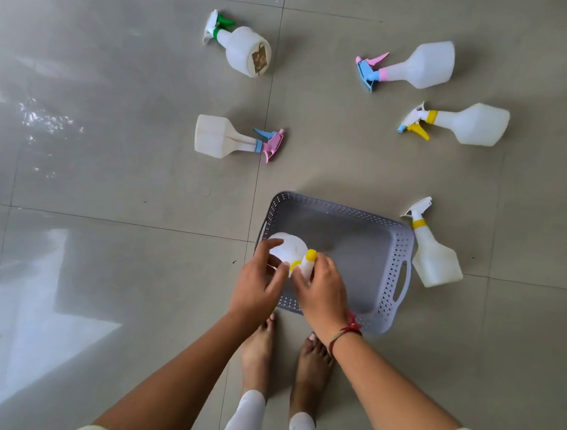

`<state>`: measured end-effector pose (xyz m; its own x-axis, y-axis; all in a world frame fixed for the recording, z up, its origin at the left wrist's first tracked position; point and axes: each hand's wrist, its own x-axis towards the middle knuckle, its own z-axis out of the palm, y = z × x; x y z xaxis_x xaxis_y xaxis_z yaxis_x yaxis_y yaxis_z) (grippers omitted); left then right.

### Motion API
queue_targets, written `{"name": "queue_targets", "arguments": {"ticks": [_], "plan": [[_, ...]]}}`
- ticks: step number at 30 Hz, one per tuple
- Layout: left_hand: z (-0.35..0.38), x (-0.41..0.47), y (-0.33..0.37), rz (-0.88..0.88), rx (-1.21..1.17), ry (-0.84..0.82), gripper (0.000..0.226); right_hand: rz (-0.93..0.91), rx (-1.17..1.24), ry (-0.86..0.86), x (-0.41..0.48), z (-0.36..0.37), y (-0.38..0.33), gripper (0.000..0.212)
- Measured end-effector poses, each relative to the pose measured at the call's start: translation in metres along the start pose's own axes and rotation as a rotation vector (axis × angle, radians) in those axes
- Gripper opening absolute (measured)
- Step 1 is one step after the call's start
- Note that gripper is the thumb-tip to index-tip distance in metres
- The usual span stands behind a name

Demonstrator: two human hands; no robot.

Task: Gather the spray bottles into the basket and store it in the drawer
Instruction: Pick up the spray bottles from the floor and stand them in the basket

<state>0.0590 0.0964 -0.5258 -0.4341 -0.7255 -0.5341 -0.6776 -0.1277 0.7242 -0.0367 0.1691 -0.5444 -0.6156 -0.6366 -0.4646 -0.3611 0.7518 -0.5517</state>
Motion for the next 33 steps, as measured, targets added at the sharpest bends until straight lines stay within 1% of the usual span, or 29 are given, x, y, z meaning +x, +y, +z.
{"name": "queue_targets", "arguments": {"ticks": [3,7,13,20,24,28,31,33], "plan": [[0.005,0.0,0.004,-0.025,0.06,-0.057,0.044,0.061,0.046,-0.038,-0.003,0.019,0.0,0.027],[0.006,0.013,0.0,-0.054,0.277,-0.091,0.032,0.094,0.065,-0.053,-0.001,0.028,0.002,0.024],[0.008,0.02,-0.006,-0.032,0.332,-0.087,0.025,0.137,0.068,-0.068,0.007,0.031,-0.001,0.029],[0.001,0.013,-0.016,0.011,0.369,-0.139,0.023,0.168,0.025,-0.113,0.001,0.035,-0.002,0.032],[-0.002,0.01,-0.018,0.041,0.418,-0.14,0.022,0.19,0.083,-0.1,-0.003,0.035,-0.003,0.034],[-0.007,0.016,-0.012,0.074,0.481,-0.111,0.022,0.206,0.141,-0.084,-0.001,0.031,-0.002,0.044],[-0.01,0.017,-0.004,0.142,0.512,-0.045,0.023,0.196,0.134,-0.077,0.001,0.02,0.003,0.053],[-0.01,0.017,0.006,0.273,0.558,-0.018,0.023,0.161,0.118,-0.072,0.0,0.009,0.007,0.057]]}}
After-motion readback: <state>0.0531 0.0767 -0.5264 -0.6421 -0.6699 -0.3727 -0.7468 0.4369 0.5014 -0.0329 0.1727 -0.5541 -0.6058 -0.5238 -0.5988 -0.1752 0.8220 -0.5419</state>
